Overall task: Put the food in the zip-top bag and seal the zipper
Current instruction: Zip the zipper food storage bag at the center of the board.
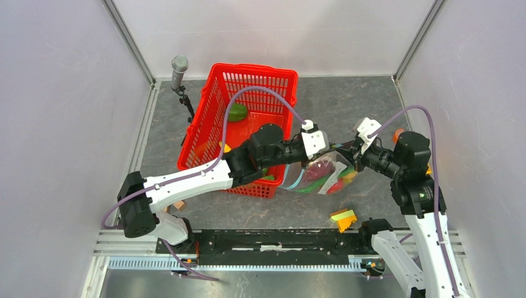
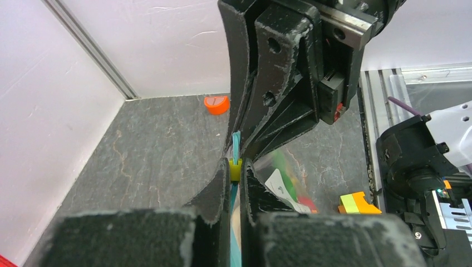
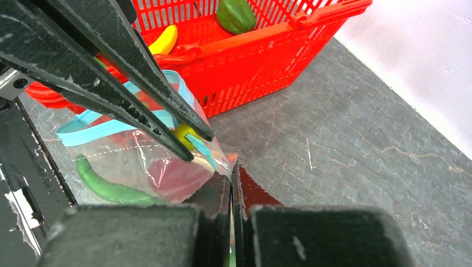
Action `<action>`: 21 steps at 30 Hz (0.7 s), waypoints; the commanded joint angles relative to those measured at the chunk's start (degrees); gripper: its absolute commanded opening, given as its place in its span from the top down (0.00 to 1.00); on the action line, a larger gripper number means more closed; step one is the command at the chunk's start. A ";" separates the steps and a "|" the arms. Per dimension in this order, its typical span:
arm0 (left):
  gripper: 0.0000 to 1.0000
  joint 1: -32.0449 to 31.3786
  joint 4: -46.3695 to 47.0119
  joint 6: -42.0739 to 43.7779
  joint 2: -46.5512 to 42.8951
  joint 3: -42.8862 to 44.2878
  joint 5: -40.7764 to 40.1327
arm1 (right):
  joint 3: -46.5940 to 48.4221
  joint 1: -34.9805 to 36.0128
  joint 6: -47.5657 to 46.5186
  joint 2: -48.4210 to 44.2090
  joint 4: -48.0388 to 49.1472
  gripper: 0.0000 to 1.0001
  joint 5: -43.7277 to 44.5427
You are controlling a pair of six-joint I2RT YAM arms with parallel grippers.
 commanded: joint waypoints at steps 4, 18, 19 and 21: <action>0.97 1.37 -0.34 -4.36 -3.50 -2.43 -2.90 | 2.08 -0.68 0.95 -1.25 4.99 1.00 4.93; 0.95 2.10 -1.71 -5.02 -5.39 -5.22 -4.82 | 6.36 -0.65 -0.10 -2.73 2.14 1.00 3.01; 0.95 2.13 -1.16 -5.37 -5.88 -6.09 -4.89 | 6.59 -0.63 -0.24 -2.86 1.78 1.00 2.80; 0.95 2.30 -0.17 -5.80 -6.36 -7.04 -5.08 | 7.26 -0.63 -0.88 -2.84 0.62 1.00 2.15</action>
